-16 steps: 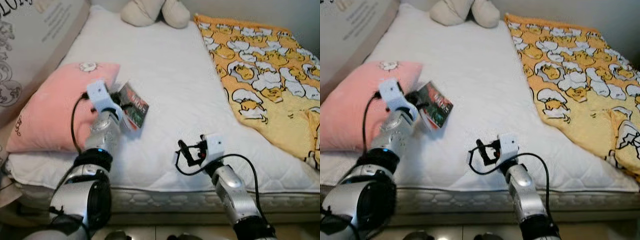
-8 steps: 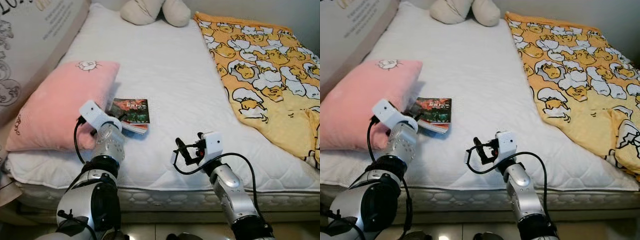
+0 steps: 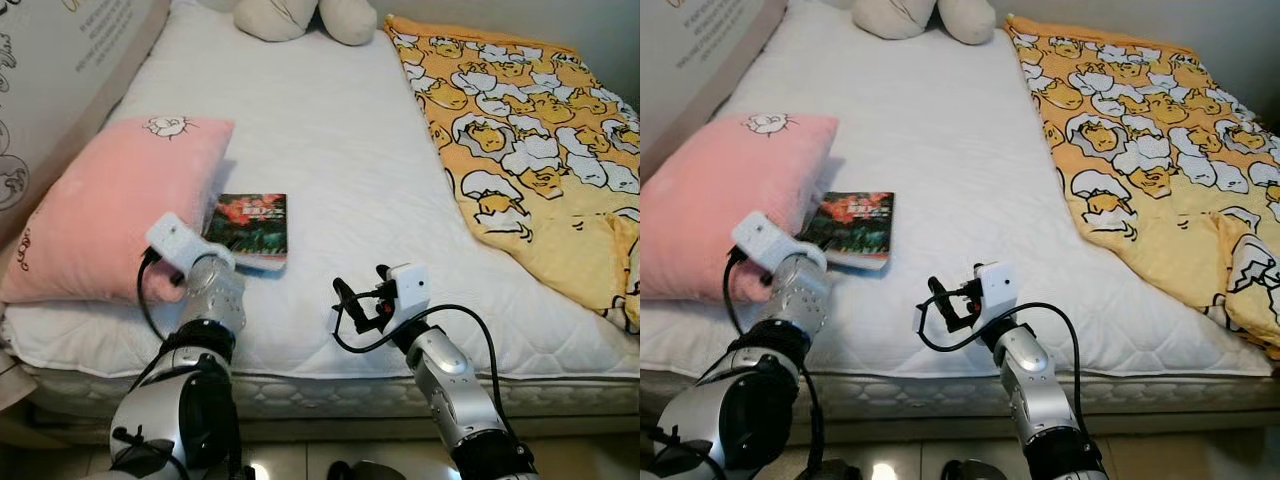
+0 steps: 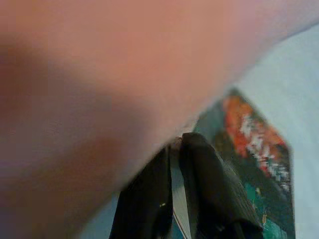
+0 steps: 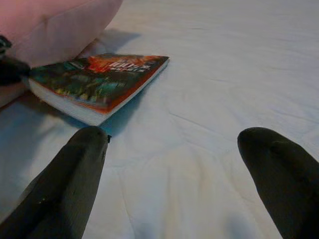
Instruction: Clean up the room
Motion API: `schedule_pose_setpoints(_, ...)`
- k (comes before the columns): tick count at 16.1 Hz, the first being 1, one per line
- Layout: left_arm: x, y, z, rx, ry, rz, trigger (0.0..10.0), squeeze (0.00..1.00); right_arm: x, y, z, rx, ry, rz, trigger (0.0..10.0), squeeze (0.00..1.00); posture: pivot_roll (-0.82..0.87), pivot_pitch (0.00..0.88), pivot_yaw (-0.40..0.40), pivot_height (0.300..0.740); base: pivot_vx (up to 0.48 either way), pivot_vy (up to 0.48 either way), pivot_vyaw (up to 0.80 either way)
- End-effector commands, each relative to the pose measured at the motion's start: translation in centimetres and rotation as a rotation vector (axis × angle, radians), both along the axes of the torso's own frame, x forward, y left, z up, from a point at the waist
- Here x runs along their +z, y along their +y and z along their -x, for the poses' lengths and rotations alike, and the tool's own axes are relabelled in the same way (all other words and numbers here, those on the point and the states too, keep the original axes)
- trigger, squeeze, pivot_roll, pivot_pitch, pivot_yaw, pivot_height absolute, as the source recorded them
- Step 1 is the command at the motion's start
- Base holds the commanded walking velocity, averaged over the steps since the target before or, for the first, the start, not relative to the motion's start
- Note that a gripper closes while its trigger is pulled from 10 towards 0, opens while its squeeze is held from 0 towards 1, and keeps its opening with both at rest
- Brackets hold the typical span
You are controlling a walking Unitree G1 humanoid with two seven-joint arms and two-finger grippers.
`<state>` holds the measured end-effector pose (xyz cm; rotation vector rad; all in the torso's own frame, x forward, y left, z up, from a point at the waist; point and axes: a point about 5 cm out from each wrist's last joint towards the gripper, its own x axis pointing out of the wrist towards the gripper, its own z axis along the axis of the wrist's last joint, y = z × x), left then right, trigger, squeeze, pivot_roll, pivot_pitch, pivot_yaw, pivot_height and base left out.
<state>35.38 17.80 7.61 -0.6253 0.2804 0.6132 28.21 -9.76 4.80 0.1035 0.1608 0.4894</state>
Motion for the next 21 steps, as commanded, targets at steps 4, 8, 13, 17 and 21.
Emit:
schedule_pose_setpoints(4,-2.0,0.5,1.5,0.06,0.094,-0.005,0.0,0.0,0.2,-0.9,0.2,0.001,-0.005,0.022,10.0,0.0,-0.01,0.08,-0.141,0.74,0.0,0.0,0.0)
schedule_pose_setpoints(8,-1.9,1.0,1.3,-0.004,0.118,-0.075,0.2,0.0,0.2,-0.8,0.0,-0.005,-0.001,0.022,10.0,0.0,0.0,0.07,-0.132,0.74,0.0,0.0,0.0)
schedule_pose_setpoints(13,-1.7,0.2,1.2,-0.065,0.162,-0.19,10.0,1.0,0.1,-1.0,0.1,-0.023,-0.002,0.017,10.0,0.0,0.01,0.061,-0.121,0.74,0.0,0.0,0.0)
schedule_pose_setpoints(17,-0.3,0.2,1.4,-0.144,0.116,-0.326,10.0,1.0,0.3,-1.2,-0.1,-0.047,-0.015,0.015,10.0,0.0,0.01,0.043,-0.109,0.74,0.0,0.0,0.0)
schedule_pose_setpoints(21,2.9,-0.1,2.9,-0.248,-0.022,-0.485,10.0,1.0,0.6,-1.3,-0.3,-0.068,-0.032,0.0,10.0,0.0,0.04,0.022,-0.097,0.74,0.0,0.0,0.0)
